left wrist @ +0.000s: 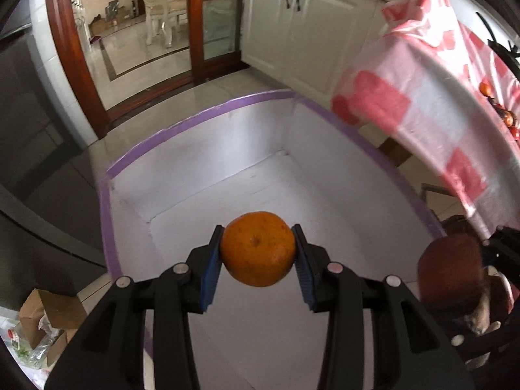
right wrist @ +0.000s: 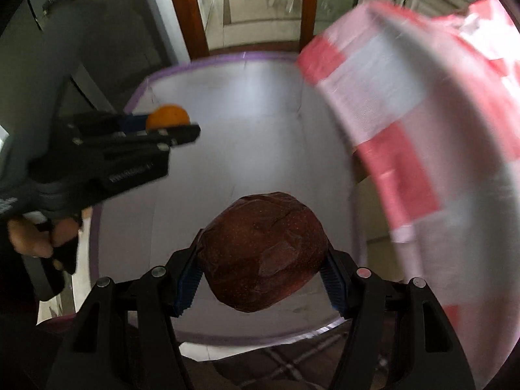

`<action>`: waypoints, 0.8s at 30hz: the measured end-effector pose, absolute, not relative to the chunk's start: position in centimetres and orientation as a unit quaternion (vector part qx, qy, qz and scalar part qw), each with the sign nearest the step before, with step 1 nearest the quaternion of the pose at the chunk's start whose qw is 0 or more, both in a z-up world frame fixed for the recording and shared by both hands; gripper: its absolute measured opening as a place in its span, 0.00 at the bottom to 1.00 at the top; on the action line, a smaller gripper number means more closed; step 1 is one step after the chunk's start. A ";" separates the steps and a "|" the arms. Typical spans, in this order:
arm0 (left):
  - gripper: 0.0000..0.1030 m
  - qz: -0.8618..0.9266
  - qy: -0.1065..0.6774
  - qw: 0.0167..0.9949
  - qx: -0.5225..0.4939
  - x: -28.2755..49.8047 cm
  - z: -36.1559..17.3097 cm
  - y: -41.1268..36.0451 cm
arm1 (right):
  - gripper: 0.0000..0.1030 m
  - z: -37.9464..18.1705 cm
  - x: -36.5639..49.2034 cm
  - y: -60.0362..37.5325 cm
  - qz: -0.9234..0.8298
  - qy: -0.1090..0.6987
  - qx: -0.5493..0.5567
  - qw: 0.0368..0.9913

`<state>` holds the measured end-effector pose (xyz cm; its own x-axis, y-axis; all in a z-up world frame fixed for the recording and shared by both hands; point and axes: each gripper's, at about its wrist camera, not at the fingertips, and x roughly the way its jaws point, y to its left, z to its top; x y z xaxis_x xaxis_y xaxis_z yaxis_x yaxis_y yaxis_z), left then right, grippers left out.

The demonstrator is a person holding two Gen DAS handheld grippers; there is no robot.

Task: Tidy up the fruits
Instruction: 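Carry the mandarin and dark red fruit with both tools over the white box, then open the left tool to drop the mandarin while the right tool drops the red fruit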

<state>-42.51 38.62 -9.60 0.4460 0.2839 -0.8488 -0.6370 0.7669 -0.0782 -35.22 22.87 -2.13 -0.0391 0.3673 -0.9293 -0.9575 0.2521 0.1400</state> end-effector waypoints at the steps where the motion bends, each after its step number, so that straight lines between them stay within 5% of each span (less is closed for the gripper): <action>1: 0.40 0.283 0.449 0.824 -0.200 -42.6 -9.9 38.8 | 0.62 -2.8 -35.6 23.3 0.530 0.490 -0.311 0.618; 13: 0.41 0.295 0.489 0.796 -0.201 -42.7 -13.0 39.7 | 0.62 -7.4 -35.2 24.8 0.511 0.529 -0.342 0.584; 18: 0.71 0.312 0.485 0.794 -0.192 -42.2 -12.5 39.8 | 0.62 -7.8 -35.4 24.7 0.511 0.535 -0.341 0.580; 24: 0.81 0.325 0.486 0.789 -0.189 -41.9 -12.0 39.7 | 0.72 -7.1 -34.5 25.4 0.516 0.525 -0.319 0.597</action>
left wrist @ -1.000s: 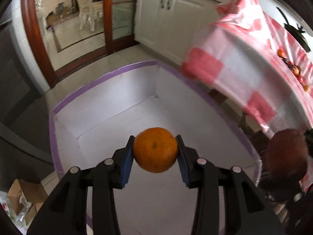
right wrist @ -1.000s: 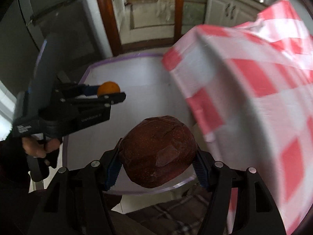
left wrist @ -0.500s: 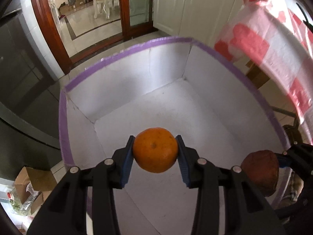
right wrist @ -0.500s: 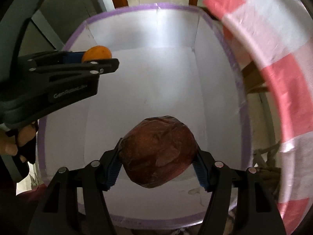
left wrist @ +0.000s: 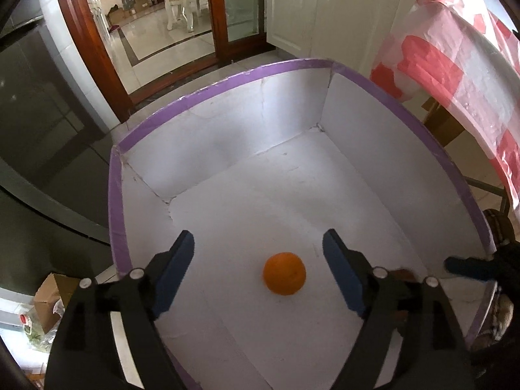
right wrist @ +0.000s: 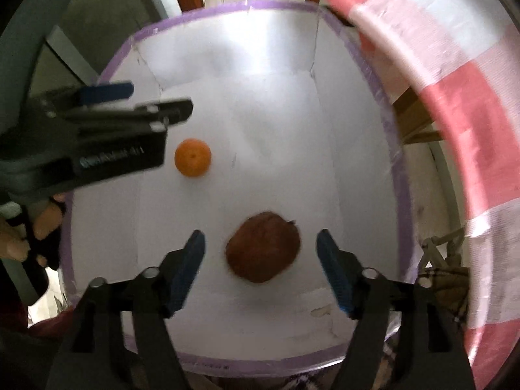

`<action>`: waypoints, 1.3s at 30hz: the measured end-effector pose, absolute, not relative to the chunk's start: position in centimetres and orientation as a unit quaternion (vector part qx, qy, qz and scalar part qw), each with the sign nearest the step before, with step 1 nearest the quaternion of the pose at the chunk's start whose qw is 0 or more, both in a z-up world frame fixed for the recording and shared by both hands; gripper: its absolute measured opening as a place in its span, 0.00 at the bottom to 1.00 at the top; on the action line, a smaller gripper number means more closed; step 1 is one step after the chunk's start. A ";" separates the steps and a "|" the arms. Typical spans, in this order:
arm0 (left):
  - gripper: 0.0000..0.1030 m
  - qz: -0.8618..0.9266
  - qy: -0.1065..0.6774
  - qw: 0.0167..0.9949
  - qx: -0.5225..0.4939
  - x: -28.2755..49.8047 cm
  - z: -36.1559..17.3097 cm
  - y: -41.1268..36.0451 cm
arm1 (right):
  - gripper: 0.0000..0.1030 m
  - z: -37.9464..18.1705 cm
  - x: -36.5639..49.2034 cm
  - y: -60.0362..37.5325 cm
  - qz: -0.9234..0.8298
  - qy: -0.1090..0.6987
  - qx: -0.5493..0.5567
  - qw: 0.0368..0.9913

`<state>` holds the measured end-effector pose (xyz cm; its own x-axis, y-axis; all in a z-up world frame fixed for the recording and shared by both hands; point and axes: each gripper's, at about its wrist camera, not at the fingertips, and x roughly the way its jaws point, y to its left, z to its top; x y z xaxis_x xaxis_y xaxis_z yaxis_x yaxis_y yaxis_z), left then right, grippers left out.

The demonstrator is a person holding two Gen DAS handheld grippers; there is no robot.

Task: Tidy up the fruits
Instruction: 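Open the left tool to drop the mandarin while the right tool drops the red fruit, then move both open tools back over the fruit cluster on the tablecloth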

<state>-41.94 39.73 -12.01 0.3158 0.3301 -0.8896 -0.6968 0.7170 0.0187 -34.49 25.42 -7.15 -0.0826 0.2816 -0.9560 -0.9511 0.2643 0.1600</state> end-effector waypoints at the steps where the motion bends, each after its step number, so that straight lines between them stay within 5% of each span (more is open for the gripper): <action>1: 0.82 0.327 0.486 0.788 -0.188 -41.8 -11.9 39.8 | 0.73 -6.7 -34.2 25.3 0.519 0.522 -0.311 0.601; 12: 0.93 0.325 0.422 0.835 -0.139 -37.7 -3.5 37.4 | 0.76 2.4 -31.0 19.7 0.554 0.465 -0.213 0.657; 22: 0.99 0.180 0.325 0.924 -0.087 -24.9 7.1 27.0 | 0.85 11.1 -21.4 6.2 0.457 0.385 -0.086 0.797; 32: 0.99 0.073 0.381 0.909 -0.154 -4.7 3.0 17.5 | 0.85 7.6 -5.5 -5.4 0.199 0.450 0.007 0.871; 39: 0.98 0.025 0.388 0.911 -0.137 2.0 1.8 13.8 | 0.85 3.7 2.9 -8.1 0.122 0.479 -0.005 0.869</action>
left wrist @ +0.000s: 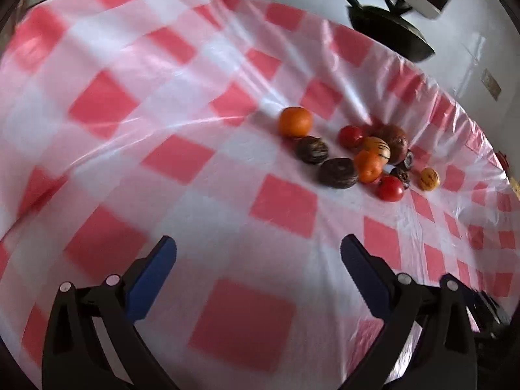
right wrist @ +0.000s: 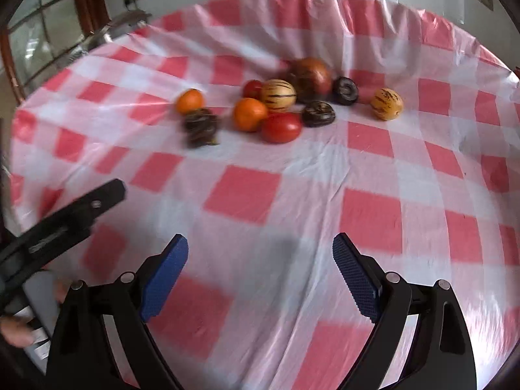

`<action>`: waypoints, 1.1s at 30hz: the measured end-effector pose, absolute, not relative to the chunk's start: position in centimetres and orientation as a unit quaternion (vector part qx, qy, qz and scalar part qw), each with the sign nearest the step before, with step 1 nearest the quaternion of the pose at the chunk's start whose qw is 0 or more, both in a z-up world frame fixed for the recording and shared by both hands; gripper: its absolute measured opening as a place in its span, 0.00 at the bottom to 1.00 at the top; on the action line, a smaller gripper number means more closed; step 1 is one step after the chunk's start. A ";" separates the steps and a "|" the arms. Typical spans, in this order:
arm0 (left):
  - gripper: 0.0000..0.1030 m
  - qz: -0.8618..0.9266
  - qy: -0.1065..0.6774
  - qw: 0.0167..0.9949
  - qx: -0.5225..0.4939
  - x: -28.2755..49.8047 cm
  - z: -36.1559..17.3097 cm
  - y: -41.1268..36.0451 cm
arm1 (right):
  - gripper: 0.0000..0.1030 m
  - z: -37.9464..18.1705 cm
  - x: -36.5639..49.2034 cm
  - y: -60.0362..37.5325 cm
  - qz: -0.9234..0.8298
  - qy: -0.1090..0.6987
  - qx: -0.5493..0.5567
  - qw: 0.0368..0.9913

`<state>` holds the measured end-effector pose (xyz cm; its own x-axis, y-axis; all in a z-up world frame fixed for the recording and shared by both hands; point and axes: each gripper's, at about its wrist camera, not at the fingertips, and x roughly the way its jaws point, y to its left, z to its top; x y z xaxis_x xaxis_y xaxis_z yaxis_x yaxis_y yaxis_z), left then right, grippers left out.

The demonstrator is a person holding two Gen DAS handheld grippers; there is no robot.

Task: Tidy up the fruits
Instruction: 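Move both open tools back over the fruit cluster on the tablecloth, then grasp a dark brown fruit with the left tool while the right tool grasps a red tomato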

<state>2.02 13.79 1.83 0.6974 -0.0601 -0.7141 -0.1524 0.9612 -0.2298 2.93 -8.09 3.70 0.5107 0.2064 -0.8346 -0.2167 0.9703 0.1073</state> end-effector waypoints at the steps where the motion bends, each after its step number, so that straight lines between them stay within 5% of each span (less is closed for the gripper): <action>1: 0.98 0.007 0.394 0.909 -0.136 2.7 1.6 13.4 | 0.85 3.1 4.0 -8.0 0.119 0.486 -0.010 0.866; 18: 0.98 -0.018 0.396 0.902 -0.171 2.9 1.1 14.1 | 0.73 2.3 15.0 -7.3 0.142 0.496 -0.040 0.855; 21: 0.98 -0.018 0.399 0.901 -0.168 2.9 1.1 14.0 | 0.60 2.2 15.6 -6.2 0.147 0.491 -0.062 0.856; 22: 0.98 -0.018 0.399 0.901 -0.167 2.9 1.1 14.0 | 0.44 2.3 15.3 -5.9 0.154 0.485 -0.068 0.858; 24: 0.98 -0.017 0.400 0.901 -0.166 2.9 1.1 14.0 | 0.38 2.4 14.5 -5.9 0.151 0.481 -0.067 0.861; 33: 0.98 -0.003 0.413 0.898 -0.151 3.2 1.3 13.4 | 0.37 3.3 11.7 -12.1 0.156 0.449 0.112 0.873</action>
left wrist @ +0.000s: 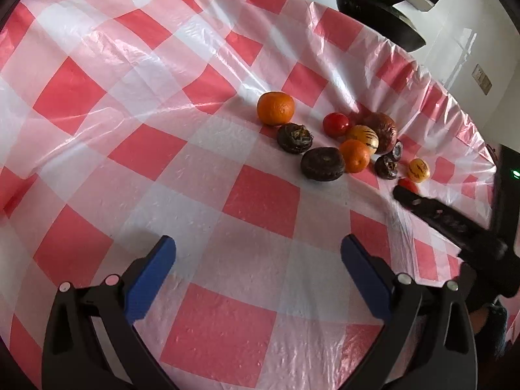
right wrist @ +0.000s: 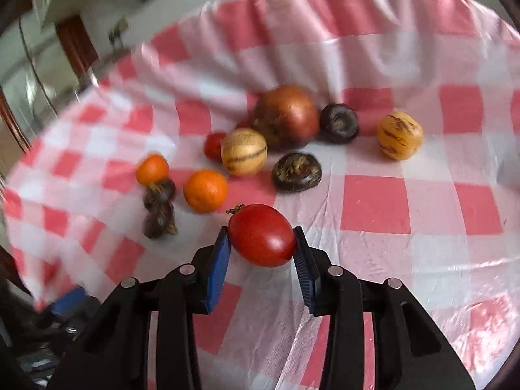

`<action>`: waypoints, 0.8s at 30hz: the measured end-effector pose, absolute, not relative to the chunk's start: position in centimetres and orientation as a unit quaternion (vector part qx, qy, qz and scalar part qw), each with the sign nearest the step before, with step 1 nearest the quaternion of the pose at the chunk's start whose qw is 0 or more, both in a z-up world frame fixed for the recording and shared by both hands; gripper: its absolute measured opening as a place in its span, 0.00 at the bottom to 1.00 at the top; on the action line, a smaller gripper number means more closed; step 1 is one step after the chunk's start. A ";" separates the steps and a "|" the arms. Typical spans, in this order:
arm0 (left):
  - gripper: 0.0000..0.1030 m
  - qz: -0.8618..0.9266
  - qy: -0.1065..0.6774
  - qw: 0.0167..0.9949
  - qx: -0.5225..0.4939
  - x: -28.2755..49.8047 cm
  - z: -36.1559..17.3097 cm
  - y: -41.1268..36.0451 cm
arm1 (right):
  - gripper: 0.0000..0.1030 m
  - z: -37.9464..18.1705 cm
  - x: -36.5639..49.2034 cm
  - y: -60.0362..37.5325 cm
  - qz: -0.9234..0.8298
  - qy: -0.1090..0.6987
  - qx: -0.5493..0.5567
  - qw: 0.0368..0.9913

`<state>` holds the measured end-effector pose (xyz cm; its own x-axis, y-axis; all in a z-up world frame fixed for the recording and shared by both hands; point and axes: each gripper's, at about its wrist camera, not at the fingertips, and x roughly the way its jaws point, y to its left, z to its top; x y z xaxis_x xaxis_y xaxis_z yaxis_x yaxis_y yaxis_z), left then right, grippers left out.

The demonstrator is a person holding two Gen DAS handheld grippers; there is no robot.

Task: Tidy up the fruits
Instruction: 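Grasp a dark brown fruit with the left tool while the right tool grasps a red tomato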

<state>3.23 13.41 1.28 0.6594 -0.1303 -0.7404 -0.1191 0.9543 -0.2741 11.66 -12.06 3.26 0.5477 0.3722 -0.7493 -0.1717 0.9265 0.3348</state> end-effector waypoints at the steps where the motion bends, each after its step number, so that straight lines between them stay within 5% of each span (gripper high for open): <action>1: 0.98 -0.002 0.415 0.897 -0.154 3.5 1.3 13.3 | 0.37 3.0 11.8 -12.9 0.157 0.448 0.138 0.869; 8: 0.98 0.008 0.430 0.895 -0.119 9.3 1.0 9.5 | 0.37 2.6 12.2 -14.0 0.156 0.449 0.184 0.860; 11: 0.90 0.002 0.434 0.894 -0.109 11.8 0.8 7.9 | 0.37 2.7 12.2 -14.1 0.157 0.446 0.189 0.860; 13: 0.80 0.007 0.434 0.897 -0.088 13.3 0.7 6.9 | 0.37 2.7 12.3 -14.2 0.157 0.445 0.192 0.861; 15: 0.42 0.013 0.431 0.900 -0.068 13.8 0.7 6.3 | 0.37 2.8 12.1 -14.6 0.156 0.442 0.197 0.861; 24: 0.41 0.017 0.407 0.911 -0.069 8.2 1.8 7.5 | 0.37 2.6 12.1 -14.7 0.151 0.451 0.194 0.858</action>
<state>8.18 7.51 1.76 0.6681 -0.0258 -0.7436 -0.0871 0.9898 -0.1126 12.06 -14.65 2.60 0.5482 0.4332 -0.7154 -0.0843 0.8797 0.4681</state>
